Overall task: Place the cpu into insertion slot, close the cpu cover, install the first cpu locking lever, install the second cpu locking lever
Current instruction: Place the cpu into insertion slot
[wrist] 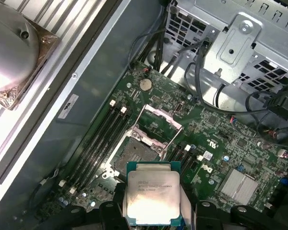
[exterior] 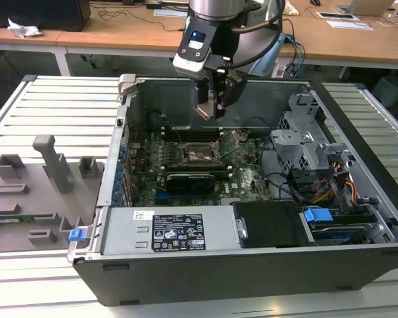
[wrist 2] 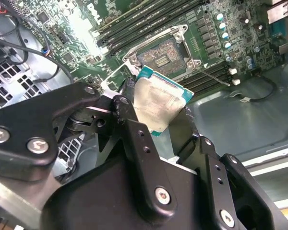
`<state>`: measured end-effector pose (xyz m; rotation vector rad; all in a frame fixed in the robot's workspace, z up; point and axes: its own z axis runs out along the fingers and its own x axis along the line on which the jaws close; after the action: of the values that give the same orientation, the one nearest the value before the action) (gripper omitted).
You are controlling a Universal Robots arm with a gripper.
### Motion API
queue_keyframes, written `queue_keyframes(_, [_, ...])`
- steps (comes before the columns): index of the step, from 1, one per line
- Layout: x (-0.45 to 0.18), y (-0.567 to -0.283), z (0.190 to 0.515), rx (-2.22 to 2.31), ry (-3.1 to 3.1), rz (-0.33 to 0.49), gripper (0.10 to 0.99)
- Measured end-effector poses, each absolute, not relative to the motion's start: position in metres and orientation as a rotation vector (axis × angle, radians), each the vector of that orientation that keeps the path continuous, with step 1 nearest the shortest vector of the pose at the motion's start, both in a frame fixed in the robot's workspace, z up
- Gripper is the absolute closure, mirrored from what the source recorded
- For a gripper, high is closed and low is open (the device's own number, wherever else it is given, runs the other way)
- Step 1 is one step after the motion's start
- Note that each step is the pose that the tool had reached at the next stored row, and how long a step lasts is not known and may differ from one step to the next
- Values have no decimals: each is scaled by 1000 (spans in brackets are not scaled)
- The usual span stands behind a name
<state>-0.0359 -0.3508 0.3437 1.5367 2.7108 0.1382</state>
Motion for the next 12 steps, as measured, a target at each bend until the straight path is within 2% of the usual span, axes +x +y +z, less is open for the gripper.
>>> queue_keyframes(12, [-36,-351,337,1694,2610,135,557])
